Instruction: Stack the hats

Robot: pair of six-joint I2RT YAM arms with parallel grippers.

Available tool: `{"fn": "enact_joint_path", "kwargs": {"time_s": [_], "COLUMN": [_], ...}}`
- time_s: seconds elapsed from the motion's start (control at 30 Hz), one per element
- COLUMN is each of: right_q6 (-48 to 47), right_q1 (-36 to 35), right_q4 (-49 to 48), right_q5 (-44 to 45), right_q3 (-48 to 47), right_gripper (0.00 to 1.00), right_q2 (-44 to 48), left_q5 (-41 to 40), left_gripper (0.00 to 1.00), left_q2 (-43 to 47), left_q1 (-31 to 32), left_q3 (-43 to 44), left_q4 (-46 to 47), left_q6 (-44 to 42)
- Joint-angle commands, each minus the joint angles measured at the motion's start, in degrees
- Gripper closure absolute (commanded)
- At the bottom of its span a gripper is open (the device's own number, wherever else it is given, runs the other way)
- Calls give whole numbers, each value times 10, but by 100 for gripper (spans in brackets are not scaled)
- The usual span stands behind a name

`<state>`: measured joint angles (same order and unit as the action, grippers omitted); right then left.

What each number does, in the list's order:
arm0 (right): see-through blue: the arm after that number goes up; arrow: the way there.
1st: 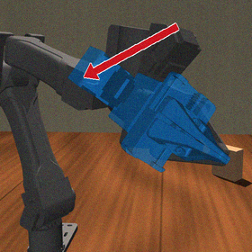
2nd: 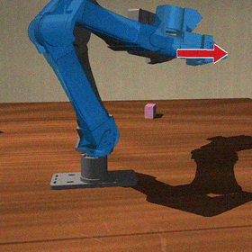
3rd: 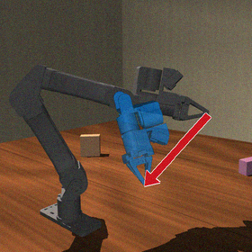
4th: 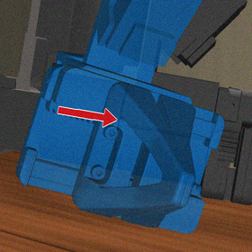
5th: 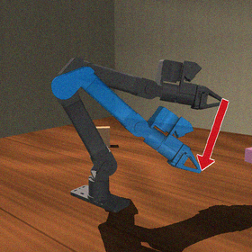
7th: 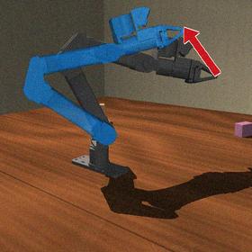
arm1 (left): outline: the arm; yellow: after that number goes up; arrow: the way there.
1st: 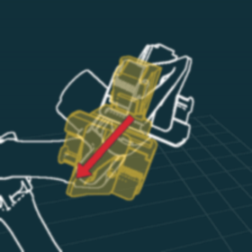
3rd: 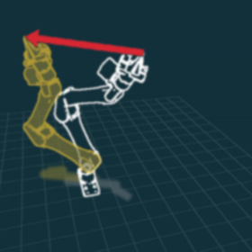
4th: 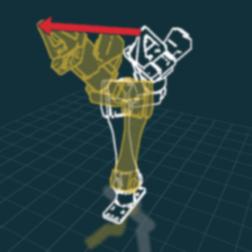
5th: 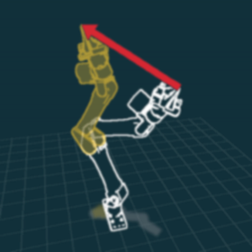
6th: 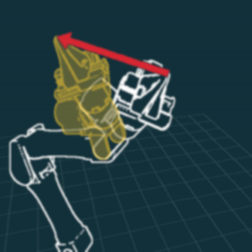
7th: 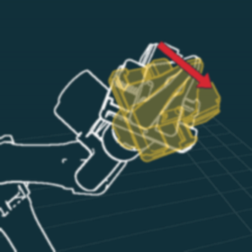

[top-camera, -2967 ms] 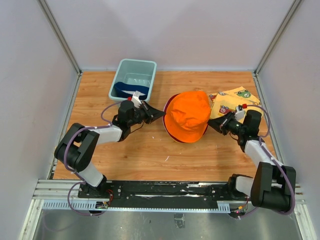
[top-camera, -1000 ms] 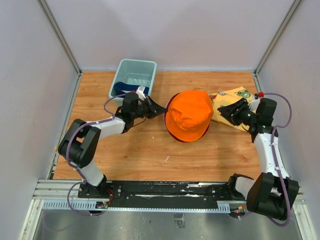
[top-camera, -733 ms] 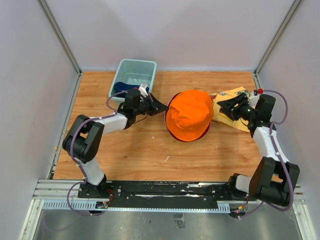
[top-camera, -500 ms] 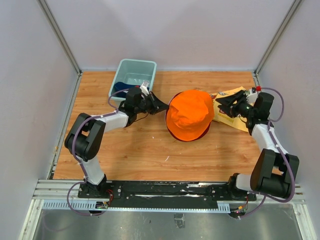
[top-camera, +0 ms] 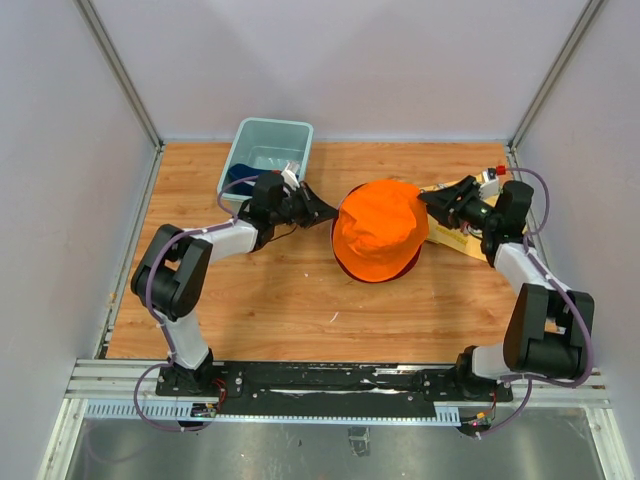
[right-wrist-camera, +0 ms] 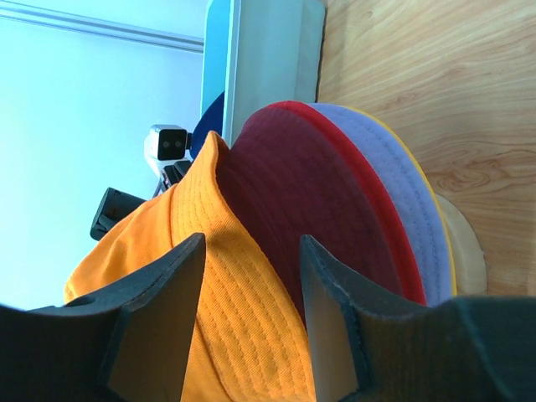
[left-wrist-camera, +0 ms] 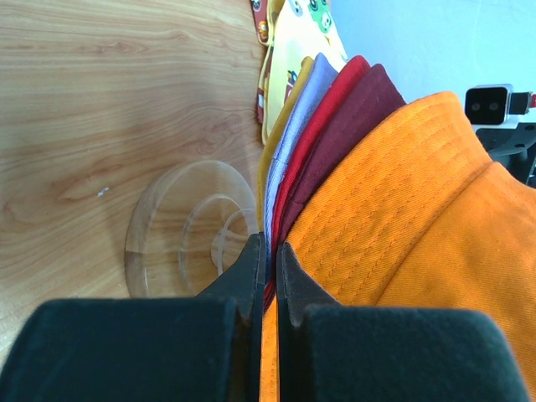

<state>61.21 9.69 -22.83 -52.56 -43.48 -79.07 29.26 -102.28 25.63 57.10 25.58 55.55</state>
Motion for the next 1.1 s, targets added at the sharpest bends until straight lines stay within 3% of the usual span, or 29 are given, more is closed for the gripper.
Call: {"fn": "enact_joint_path", "kwargs": {"time_s": [0.0,0.13,0.27,0.43,1.07], "right_q6": [27,39,20,-22,-51], "right_q1": [-13,-13,-13,-11,4], "right_q4": [-72,-96,-67,-14,-4], "right_q5": [-24,-31,-19,6,42], "right_q3": [14,26,37,52,84], "right_gripper": [52,70,98,99,99], "right_q2": [-16,-23,-25,-32,-34], "left_q5": [8,7,4,-2,-8], "left_gripper": [100,99,99,100,100], "left_q2": [-15,-18,-19,-20,-17], "left_q1": [-1,-1,-1,-1,-1], "left_q3": [19,22,23,21,15], "left_q4": [0,0,3,0,-5], "left_q6": [-8,-7,-5,-4,-3]}}
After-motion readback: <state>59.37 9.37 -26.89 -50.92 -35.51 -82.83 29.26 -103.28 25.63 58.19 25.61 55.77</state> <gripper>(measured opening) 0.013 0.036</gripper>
